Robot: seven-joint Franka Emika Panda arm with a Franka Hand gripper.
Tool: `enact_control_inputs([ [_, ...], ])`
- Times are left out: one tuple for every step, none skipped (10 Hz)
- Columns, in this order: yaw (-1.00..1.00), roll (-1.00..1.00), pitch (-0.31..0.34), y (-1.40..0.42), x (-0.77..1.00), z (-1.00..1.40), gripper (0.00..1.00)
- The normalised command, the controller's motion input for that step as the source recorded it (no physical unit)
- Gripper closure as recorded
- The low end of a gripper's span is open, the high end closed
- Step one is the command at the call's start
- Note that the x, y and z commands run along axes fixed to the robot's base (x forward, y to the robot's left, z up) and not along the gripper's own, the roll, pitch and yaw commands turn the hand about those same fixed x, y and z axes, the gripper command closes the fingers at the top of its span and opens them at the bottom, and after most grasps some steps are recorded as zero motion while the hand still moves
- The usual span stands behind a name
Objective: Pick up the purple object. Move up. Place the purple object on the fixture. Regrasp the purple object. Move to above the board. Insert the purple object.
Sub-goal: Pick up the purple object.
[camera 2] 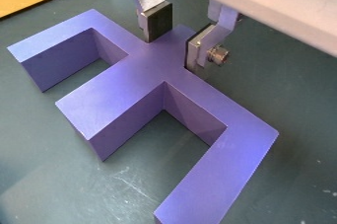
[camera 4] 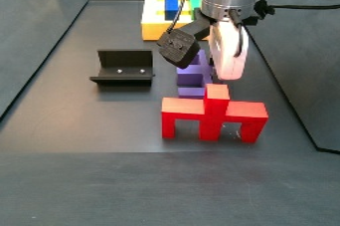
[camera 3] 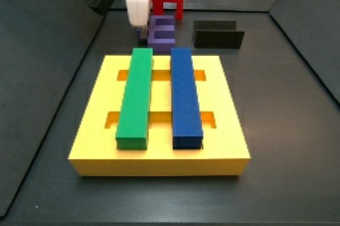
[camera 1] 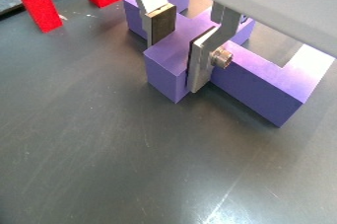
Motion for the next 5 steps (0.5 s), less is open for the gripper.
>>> enact_control_inputs([
  [0.00, 0.00, 0.000, 0.00, 0.00, 0.00, 1.00],
  [0.00, 0.00, 0.000, 0.00, 0.00, 0.00, 1.00],
  [0.00, 0.00, 0.000, 0.00, 0.00, 0.00, 1.00],
  [0.00, 0.00, 0.000, 0.00, 0.00, 0.00, 1.00],
  [0.00, 0.00, 0.000, 0.00, 0.00, 0.00, 1.00],
])
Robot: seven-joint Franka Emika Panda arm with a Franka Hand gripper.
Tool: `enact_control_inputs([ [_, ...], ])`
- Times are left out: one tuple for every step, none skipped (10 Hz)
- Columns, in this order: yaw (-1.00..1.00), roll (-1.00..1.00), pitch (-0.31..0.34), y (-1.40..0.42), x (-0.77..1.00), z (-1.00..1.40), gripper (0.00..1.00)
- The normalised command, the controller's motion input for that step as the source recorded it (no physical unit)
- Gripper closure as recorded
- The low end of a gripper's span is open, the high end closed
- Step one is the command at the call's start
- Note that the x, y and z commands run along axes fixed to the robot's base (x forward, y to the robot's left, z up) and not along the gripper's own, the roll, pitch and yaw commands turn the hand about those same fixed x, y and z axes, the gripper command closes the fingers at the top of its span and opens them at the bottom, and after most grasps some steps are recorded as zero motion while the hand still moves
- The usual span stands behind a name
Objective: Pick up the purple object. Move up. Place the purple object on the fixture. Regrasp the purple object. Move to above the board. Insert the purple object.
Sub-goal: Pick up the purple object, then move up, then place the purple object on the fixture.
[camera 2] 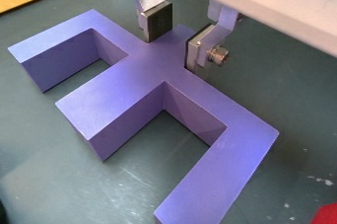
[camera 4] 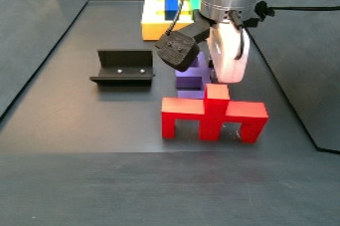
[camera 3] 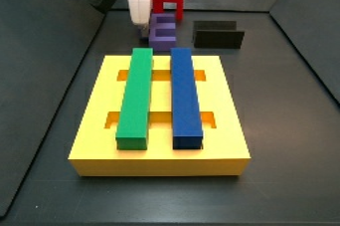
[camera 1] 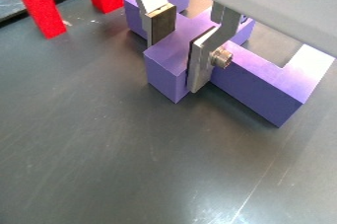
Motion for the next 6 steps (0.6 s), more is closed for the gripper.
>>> enact_control_inputs([
  [0.00, 0.00, 0.000, 0.00, 0.00, 0.00, 1.00],
  [0.00, 0.00, 0.000, 0.00, 0.00, 0.83, 1.00],
  [0.02, 0.00, 0.009, 0.02, -0.01, 0.78, 1.00],
  [0.02, 0.00, 0.005, 0.01, -0.05, 0.51, 1.00],
  [0.01, 0.01, -0.016, 0.02, -0.02, 0.22, 1.00],
  [0.00, -0.04, 0.000, 0.00, 0.00, -0.05, 1.00],
])
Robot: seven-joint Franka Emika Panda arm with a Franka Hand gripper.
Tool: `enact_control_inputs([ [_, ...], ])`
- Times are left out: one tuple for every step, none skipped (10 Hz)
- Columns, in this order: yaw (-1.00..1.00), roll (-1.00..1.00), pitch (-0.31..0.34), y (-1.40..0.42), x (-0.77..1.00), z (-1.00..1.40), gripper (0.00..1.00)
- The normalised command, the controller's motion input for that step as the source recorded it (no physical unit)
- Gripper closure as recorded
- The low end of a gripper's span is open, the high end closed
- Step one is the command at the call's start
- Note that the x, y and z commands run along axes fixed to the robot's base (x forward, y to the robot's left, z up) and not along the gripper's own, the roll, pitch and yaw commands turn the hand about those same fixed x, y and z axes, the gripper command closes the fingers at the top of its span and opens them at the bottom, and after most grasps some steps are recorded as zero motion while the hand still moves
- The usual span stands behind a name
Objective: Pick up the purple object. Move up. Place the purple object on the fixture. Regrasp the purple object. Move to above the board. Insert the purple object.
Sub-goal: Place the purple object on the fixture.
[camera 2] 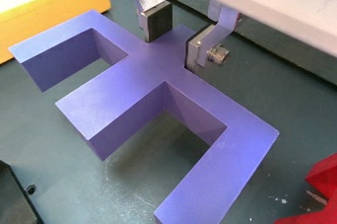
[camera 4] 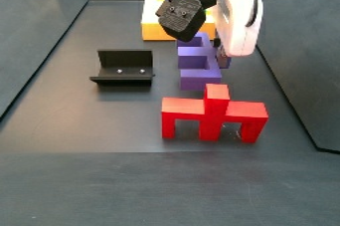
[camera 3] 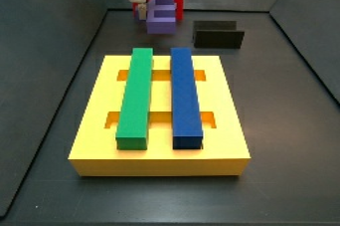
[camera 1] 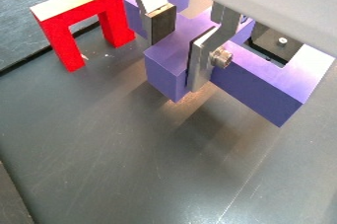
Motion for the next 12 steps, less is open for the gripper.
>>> enact_control_inputs([
  [-0.04, -0.37, 0.000, 0.05, 0.04, -0.13, 1.00],
  [0.00, 0.00, 0.000, 0.03, 0.00, 0.00, 1.00],
  [0.23, -0.23, 0.000, 0.07, 0.10, 0.03, 1.00],
  [0.57, -0.31, 0.000, 0.00, 0.28, 0.10, 1.00],
  [0.74, -0.08, 0.000, -0.21, 0.20, 0.20, 1.00],
  [0.77, -0.03, 0.000, -0.23, 0.17, 0.23, 1.00],
  [0.78, 0.00, 0.000, -0.22, 0.19, 0.23, 1.00],
  [0.72, 0.00, 0.060, -0.26, 0.25, 0.22, 1.00],
  [0.74, -0.04, 0.083, -0.23, 0.25, 0.19, 1.00],
  [0.72, -0.11, 0.117, -0.23, 0.27, 0.15, 1.00],
  [0.58, -0.18, 0.206, -0.29, 0.44, 0.19, 1.00],
  [0.48, -0.16, 0.217, -0.29, 0.58, 0.17, 1.00],
])
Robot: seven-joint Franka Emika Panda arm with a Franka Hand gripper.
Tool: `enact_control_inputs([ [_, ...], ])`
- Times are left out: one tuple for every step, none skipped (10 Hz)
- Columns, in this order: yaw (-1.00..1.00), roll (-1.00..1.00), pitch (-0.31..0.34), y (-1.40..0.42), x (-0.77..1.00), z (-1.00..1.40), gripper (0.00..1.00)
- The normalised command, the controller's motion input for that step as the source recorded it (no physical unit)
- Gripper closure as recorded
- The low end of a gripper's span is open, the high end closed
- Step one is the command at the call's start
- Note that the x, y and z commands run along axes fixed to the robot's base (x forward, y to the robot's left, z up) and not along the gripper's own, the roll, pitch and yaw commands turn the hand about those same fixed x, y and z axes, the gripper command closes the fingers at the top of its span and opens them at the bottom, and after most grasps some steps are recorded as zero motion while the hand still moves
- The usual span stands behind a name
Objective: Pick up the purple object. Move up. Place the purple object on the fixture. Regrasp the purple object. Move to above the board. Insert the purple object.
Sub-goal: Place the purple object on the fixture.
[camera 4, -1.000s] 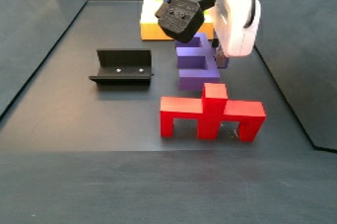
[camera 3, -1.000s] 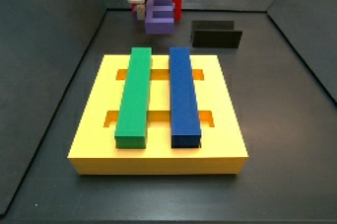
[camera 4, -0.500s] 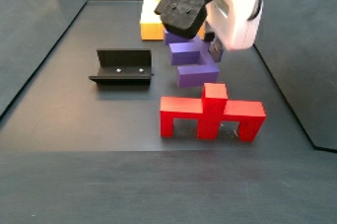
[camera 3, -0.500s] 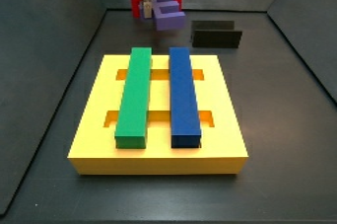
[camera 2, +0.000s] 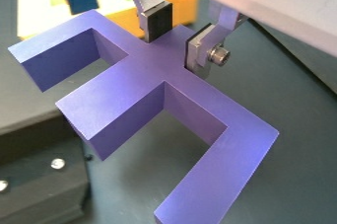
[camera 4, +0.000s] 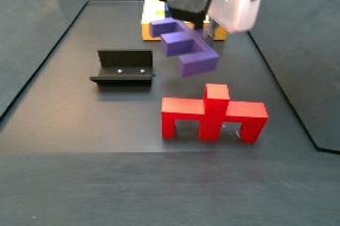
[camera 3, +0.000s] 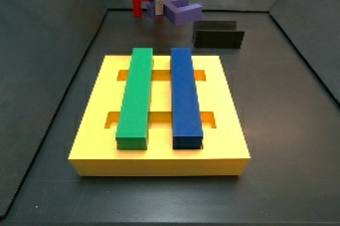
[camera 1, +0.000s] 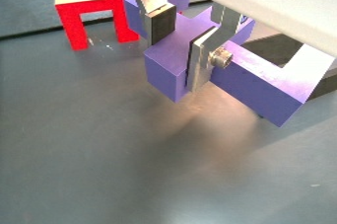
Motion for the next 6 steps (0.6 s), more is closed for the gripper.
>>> enact_control_inputs([
  [0.45, -0.39, 0.383, -0.34, 0.47, 0.29, 1.00],
  [0.45, -0.42, 0.383, -0.34, 0.49, 0.25, 1.00],
  [0.43, -0.52, 0.414, -0.35, 0.47, 0.19, 1.00],
  [0.41, -0.67, 0.457, -0.34, 0.42, 0.13, 1.00],
  [0.40, -0.74, 0.477, -0.33, 0.41, 0.09, 1.00],
  [0.41, -0.75, 0.457, -0.31, 0.39, 0.07, 1.00],
])
